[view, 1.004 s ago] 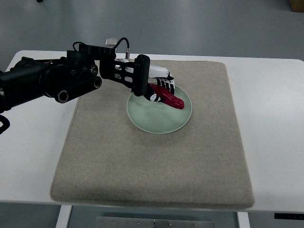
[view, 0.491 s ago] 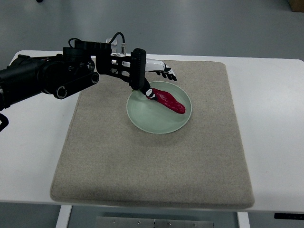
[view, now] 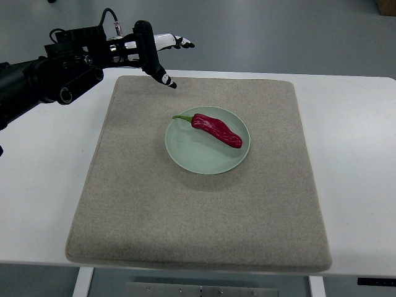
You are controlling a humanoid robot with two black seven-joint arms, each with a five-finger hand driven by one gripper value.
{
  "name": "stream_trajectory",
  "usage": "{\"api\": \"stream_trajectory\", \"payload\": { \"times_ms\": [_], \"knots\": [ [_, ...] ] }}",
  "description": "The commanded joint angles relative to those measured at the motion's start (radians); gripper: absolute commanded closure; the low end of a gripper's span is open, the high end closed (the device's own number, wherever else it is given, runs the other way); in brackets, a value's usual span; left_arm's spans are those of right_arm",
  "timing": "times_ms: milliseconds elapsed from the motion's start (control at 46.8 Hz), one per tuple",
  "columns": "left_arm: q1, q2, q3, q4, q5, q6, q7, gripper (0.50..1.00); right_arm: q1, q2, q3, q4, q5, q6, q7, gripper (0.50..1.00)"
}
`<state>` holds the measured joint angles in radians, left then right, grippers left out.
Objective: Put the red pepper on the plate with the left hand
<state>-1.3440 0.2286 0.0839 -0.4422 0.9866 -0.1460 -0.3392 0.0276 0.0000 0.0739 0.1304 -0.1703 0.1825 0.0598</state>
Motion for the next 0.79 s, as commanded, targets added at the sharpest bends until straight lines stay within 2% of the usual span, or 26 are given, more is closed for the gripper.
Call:
{"api": "stream_trajectory", "payload": {
  "times_ms": [0, 171, 598, 769],
  "knots": [
    [0.002, 0.0, -0.003, 0.032, -0.017, 0.002, 0.0, 0.538, 0.0, 0.0, 0.0, 0.0, 0.0, 0.0, 0.0, 0.568],
    [0.003, -0.011, -0.001, 0.094, -0.166, 0.002, 0.002, 0.538, 0.0, 0.0, 0.0, 0.0, 0.0, 0.0, 0.0, 0.568],
    [0.031, -0.084, -0.058, 0.235, -0.891, 0.008, 0.023, 0.538, 0.0, 0.0, 0.0, 0.0, 0.0, 0.0, 0.0, 0.568],
    [0.046, -0.112, -0.081, 0.263, -1.051, 0.008, 0.023, 0.536, 0.0, 0.0, 0.0, 0.0, 0.0, 0.0, 0.0, 0.568]
  ]
}}
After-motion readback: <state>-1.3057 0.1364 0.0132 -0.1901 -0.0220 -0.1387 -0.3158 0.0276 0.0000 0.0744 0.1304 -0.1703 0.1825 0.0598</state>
